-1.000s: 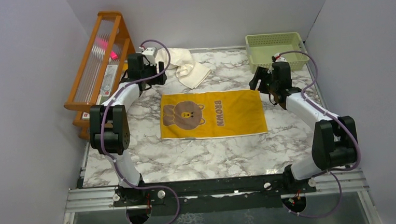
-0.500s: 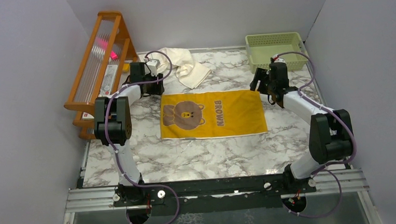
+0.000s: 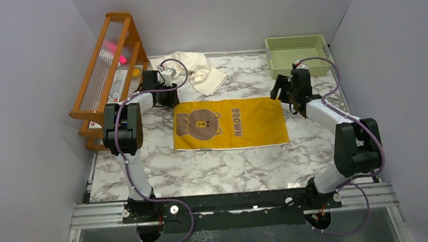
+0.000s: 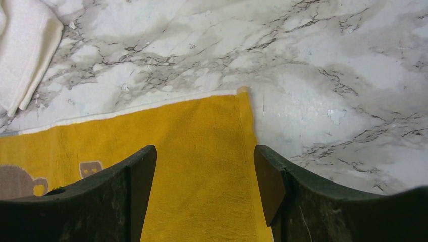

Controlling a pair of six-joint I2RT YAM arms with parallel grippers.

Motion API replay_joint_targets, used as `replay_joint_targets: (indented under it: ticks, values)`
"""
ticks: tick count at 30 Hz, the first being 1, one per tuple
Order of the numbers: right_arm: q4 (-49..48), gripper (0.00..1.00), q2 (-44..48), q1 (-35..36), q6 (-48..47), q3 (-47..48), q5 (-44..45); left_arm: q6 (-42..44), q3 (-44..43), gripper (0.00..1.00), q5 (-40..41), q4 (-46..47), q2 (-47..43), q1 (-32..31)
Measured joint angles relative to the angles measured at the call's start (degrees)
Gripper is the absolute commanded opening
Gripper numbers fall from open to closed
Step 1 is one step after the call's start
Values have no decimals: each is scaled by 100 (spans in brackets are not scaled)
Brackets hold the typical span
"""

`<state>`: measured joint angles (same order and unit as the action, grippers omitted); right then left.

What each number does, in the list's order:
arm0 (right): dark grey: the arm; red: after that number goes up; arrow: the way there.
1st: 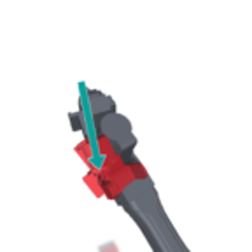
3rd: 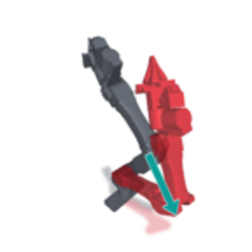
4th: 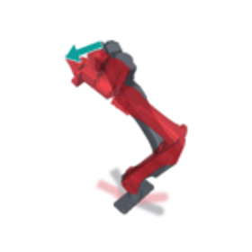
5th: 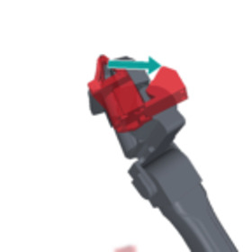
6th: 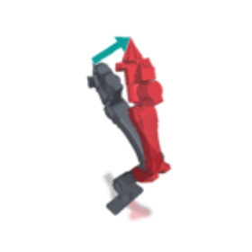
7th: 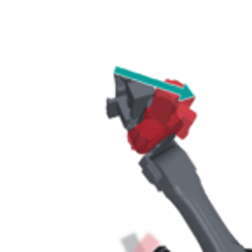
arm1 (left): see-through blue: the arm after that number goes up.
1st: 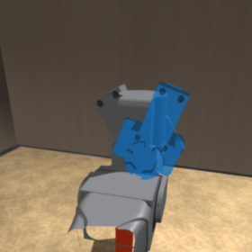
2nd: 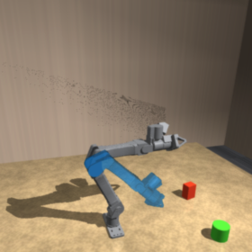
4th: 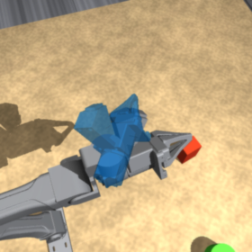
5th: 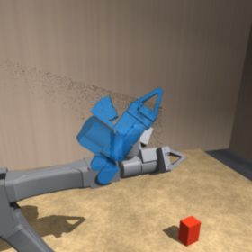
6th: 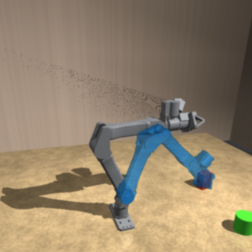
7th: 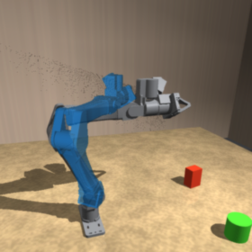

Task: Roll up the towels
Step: Fold the towel at the center of the board.

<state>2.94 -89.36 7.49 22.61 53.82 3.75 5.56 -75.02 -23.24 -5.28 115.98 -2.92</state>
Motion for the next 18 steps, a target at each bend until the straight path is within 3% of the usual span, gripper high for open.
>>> replay_joint_targets:
  ticks: [3,7,18]
  values:
    - [2,71,0,0,0,-24,-9,28,0,29,-17,-24,0,20]
    - [0,71,13,0,0,-39,-26,42,-39,1,-96,-39,66,20]
    - [-42,72,87,0,7,-101,-44,-160,-76,0,-345,74,151,28]
